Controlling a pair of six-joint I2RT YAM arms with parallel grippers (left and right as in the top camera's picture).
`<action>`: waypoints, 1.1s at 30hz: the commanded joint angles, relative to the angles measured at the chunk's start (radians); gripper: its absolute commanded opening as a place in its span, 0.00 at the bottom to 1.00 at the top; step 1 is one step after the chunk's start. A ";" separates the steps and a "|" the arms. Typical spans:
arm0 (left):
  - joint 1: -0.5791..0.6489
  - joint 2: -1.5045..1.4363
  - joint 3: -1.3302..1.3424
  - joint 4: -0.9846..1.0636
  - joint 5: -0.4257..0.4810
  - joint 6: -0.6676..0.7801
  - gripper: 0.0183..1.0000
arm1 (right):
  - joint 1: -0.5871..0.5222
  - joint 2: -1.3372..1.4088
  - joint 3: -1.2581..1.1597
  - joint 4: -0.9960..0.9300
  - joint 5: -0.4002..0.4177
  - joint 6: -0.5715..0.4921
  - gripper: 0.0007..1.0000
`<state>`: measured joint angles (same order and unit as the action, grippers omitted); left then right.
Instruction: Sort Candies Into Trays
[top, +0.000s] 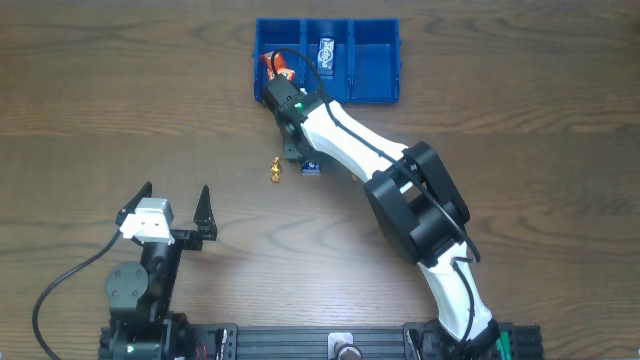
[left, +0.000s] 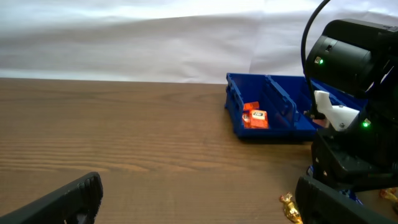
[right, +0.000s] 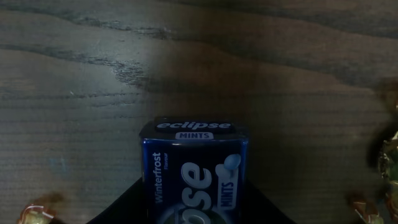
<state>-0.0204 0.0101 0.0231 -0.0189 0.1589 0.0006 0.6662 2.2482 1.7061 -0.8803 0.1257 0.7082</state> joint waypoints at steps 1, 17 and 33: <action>0.005 -0.007 -0.018 -0.041 0.022 0.003 1.00 | -0.005 0.000 0.009 0.000 0.007 0.002 0.34; 0.005 -0.007 -0.018 -0.041 0.022 0.003 1.00 | -0.067 -0.107 0.470 -0.232 0.196 -0.138 0.32; 0.005 -0.007 -0.018 -0.041 0.022 0.003 1.00 | -0.156 -0.026 0.518 -0.051 0.200 -0.213 0.31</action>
<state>-0.0204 0.0101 0.0231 -0.0189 0.1589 0.0006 0.5220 2.1601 2.2131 -0.9401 0.3077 0.5179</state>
